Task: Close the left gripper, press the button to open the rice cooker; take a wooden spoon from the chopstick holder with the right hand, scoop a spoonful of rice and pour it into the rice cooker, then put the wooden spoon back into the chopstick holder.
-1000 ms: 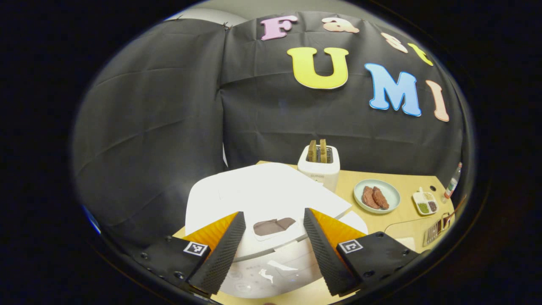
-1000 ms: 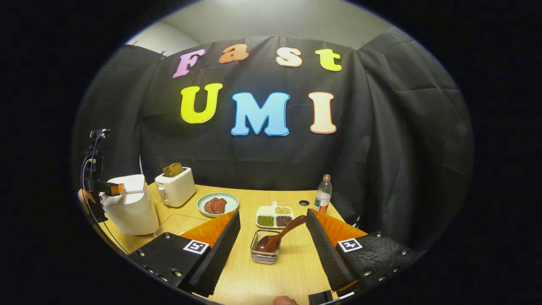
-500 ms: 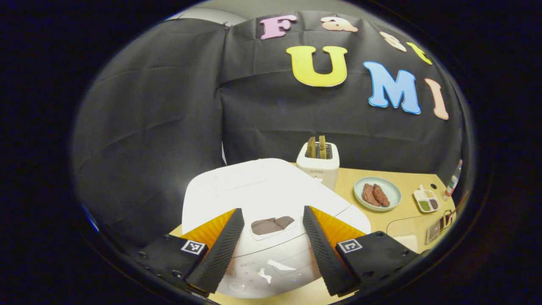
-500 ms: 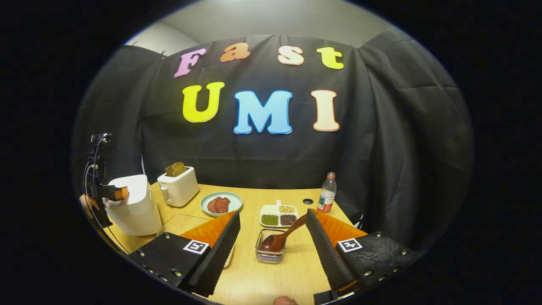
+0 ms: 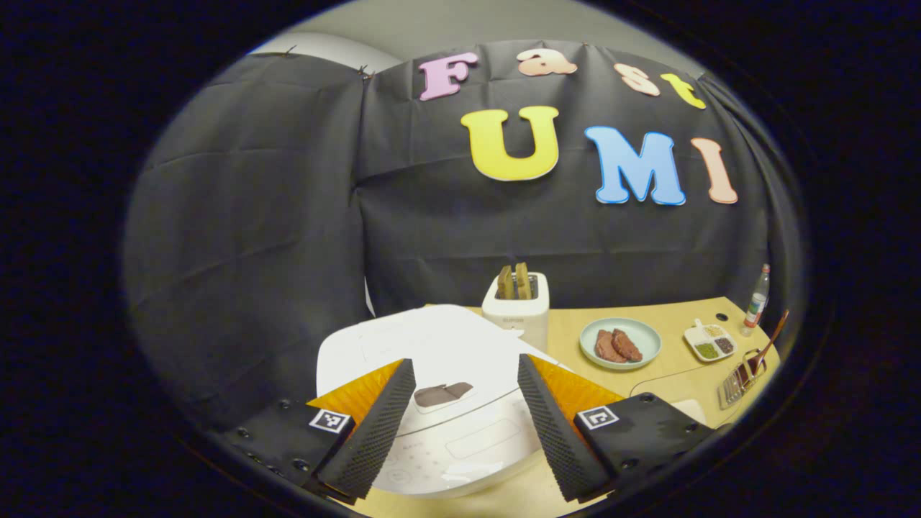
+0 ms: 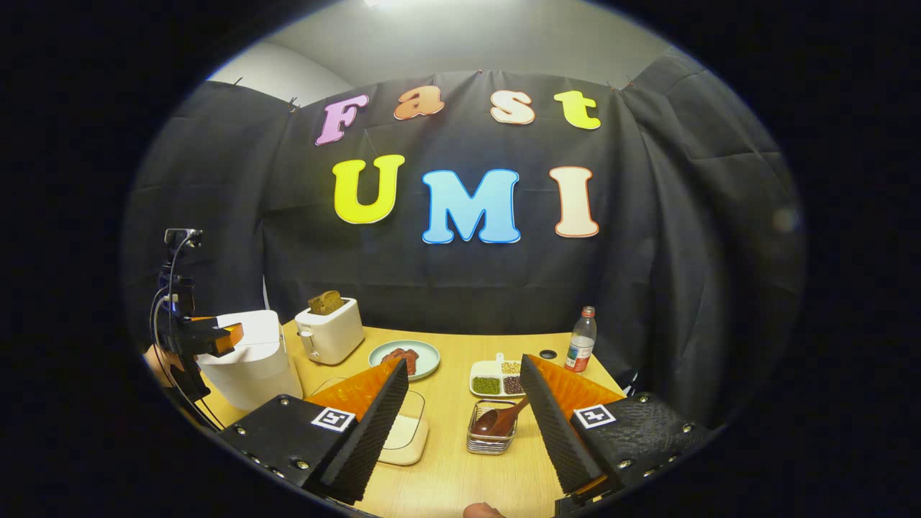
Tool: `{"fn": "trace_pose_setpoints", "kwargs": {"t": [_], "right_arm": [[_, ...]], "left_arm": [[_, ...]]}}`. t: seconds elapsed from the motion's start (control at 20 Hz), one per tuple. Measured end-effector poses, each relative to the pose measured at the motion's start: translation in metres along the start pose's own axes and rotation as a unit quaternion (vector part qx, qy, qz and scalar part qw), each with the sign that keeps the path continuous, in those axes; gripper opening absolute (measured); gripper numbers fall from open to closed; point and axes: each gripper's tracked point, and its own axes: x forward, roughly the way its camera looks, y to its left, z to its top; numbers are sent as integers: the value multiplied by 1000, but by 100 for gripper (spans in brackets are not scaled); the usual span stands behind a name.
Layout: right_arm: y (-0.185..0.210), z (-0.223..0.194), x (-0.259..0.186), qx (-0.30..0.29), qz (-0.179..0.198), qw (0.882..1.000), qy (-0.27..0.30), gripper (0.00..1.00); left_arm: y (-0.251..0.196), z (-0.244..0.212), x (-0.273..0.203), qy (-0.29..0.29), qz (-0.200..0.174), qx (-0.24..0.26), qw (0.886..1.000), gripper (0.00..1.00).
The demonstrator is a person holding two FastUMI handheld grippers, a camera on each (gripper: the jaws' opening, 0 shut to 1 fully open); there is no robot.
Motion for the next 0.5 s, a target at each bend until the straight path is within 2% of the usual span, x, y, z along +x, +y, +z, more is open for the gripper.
{"fn": "trace_pose_setpoints", "kwargs": {"t": [0.15, 0.2, 0.3, 0.35, 0.4, 0.5], "right_arm": [[10, 8, -4, 4, 8, 1000, -15, 95], [11, 10, -6, 3, 7, 1000, -20, 95], [13, 16, -9, -3, 3, 999, -37, 95], [14, 18, -10, -7, 1, 999, -46, 95], [15, 19, -13, -12, 2, 998, -55, 95], [17, 20, -17, -23, 0, 997, -68, 95]], "left_arm": [[-10, 31, -34, -48, -16, 5, 999, 95], [-15, 40, -47, -62, -21, 3, 998, 98], [-24, 51, -72, -79, -34, -7, 996, 98], [-28, 55, -84, -87, -42, -11, 995, 93], [-31, 59, -95, -96, -49, -13, 994, 97], [-36, 66, -113, -112, -61, -11, 992, 98]]}}
